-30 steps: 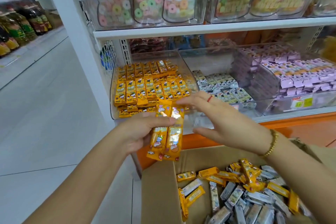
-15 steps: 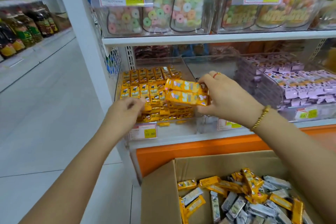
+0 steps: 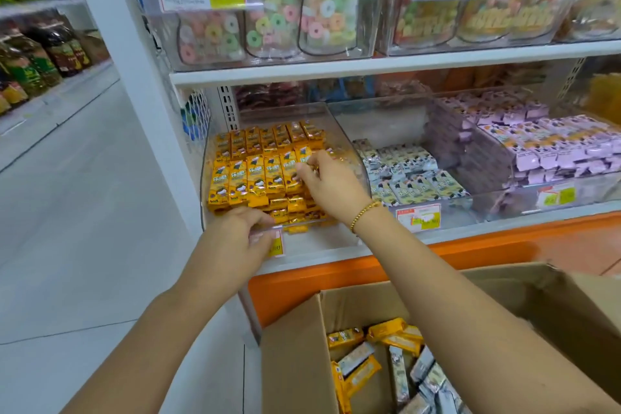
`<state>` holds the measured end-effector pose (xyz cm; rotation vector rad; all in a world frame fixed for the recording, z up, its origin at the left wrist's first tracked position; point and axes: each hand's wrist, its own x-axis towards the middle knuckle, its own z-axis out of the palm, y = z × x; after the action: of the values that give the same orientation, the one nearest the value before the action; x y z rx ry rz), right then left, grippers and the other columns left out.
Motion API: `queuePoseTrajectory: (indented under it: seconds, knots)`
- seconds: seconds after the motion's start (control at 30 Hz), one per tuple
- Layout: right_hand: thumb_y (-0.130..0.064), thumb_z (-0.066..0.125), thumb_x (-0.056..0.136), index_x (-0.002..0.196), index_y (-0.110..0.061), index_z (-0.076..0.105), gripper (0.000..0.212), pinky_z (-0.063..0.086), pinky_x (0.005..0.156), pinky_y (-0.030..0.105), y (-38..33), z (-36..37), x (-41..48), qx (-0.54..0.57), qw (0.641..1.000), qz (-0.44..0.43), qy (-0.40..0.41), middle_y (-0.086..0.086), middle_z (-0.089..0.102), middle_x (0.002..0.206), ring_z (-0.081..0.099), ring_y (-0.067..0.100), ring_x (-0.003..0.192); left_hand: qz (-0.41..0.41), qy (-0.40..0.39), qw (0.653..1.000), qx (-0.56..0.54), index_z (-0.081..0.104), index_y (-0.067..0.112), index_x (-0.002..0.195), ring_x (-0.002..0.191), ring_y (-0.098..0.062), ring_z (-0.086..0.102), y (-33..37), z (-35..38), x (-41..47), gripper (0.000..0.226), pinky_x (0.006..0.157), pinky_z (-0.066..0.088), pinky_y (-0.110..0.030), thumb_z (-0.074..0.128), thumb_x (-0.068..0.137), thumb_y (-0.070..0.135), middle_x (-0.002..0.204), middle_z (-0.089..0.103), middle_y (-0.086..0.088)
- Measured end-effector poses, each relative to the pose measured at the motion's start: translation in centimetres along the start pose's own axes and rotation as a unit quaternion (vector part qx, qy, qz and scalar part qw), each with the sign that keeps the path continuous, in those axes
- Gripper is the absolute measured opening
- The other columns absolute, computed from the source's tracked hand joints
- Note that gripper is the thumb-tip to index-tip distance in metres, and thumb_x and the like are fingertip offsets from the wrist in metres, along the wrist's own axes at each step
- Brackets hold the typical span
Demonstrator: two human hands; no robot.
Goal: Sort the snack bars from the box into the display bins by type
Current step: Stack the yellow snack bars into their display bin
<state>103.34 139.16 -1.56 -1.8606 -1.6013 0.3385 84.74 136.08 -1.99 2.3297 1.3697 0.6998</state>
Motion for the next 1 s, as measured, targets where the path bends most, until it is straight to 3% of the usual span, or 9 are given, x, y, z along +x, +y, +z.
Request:
queuePoseTrajectory:
  seconds: [0.07,0.17,0.27,0.33,0.43,0.57,0.77,0.87,1.0]
  knots:
    - [-0.031,0.047,0.098,0.103,-0.007,0.058,0.027,0.040,0.068,0.033,1.3,-1.3,-1.9,-0.004,0.997,-0.057,0.052,0.011,0.063,0.093,0.059,0.025,0.086,0.032,0.032,0.998,-0.041,0.071,0.021,0.099,0.092,-0.002,0.056,1.3,0.9,-0.7,0.014,0.081,0.043,-0.013,0.062,0.089,0.025,0.098,0.062,0.013]
    - [-0.024,0.046,0.097,0.081,-0.008,0.054,0.024,0.034,0.058,0.039,3.7,-3.2,-6.3,-0.025,0.984,-0.126,0.120,0.004,0.053,0.067,0.049,0.023,0.064,0.031,-0.002,0.997,-0.070,0.065,0.026,0.077,0.077,-0.005,0.059,3.0,3.8,-2.2,0.011,0.073,0.047,-0.023,0.063,0.088,0.024,0.080,0.065,0.010]
    - [-0.025,0.047,0.098,0.076,-0.015,0.044,0.025,0.023,0.049,0.036,7.4,-3.3,-10.7,-0.071,0.989,-0.122,0.044,-0.006,0.038,0.056,0.036,0.014,0.051,0.026,-0.096,0.995,-0.026,0.064,0.021,0.082,0.082,-0.016,0.060,3.0,8.5,-4.4,0.006,0.075,0.048,-0.033,0.062,0.088,0.022,0.086,0.065,0.003]
    - [-0.028,0.050,0.097,0.074,-0.013,0.047,0.027,0.026,0.047,0.033,11.4,-2.0,-12.4,-0.126,0.987,-0.086,-0.049,-0.003,0.044,0.057,0.040,0.016,0.052,0.012,-0.172,0.985,0.017,0.065,0.018,0.104,0.099,-0.019,0.059,2.4,11.6,-6.0,0.017,0.083,0.046,-0.033,0.059,0.089,0.024,0.106,0.063,0.000]
    - [-0.030,0.051,0.096,0.083,-0.009,0.060,0.027,0.033,0.055,0.030,18.8,1.4,-14.2,-0.167,0.970,-0.012,-0.178,0.008,0.062,0.072,0.057,0.025,0.065,-0.051,-0.279,0.958,0.041,0.036,0.014,0.144,0.134,-0.020,0.038,0.9,15.1,-8.2,0.061,0.107,0.032,-0.027,0.059,0.090,0.031,0.147,0.038,-0.004]
    - [-0.022,0.055,0.094,0.126,-0.012,0.054,0.033,0.048,0.075,0.032,27.1,6.1,-16.4,-0.155,0.937,0.132,-0.282,0.013,0.064,0.115,0.062,0.030,0.100,-0.139,-0.378,0.915,0.036,-0.007,0.008,0.151,0.146,-0.021,0.013,-0.2,17.6,-9.2,0.096,0.115,0.015,-0.026,0.062,0.090,0.036,0.160,0.000,-0.008]
    - [0.009,0.045,0.087,0.151,-0.016,0.017,0.074,0.037,0.104,0.039,32.8,11.3,-17.3,-0.151,0.928,0.136,-0.311,0.016,0.028,0.150,0.030,0.034,0.137,-0.176,-0.426,0.885,0.066,-0.025,0.010,0.146,0.143,-0.020,0.022,-0.6,19.4,-7.5,0.102,0.109,0.025,-0.022,0.058,0.092,0.035,0.159,-0.008,-0.006]
    - [0.010,0.060,0.079,0.148,-0.013,0.022,0.083,0.036,0.107,0.042,34.2,13.0,-16.6,-0.190,0.919,0.121,-0.323,0.016,0.023,0.149,0.025,0.038,0.137,-0.178,-0.427,0.884,0.068,-0.027,0.011,0.145,0.141,-0.020,0.028,-0.4,19.9,-7.4,0.101,0.107,0.028,-0.022,0.057,0.093,0.032,0.159,-0.003,-0.005]
    - [-0.009,0.086,0.060,0.133,-0.010,0.040,0.086,0.043,0.101,0.041,36.1,13.9,-15.7,-0.222,0.893,0.122,-0.372,0.013,0.032,0.138,0.045,0.036,0.123,-0.184,-0.430,0.880,0.079,-0.028,0.012,0.144,0.138,-0.019,0.034,-0.4,20.2,-7.2,0.101,0.105,0.032,-0.023,0.058,0.093,0.031,0.159,0.002,-0.005]
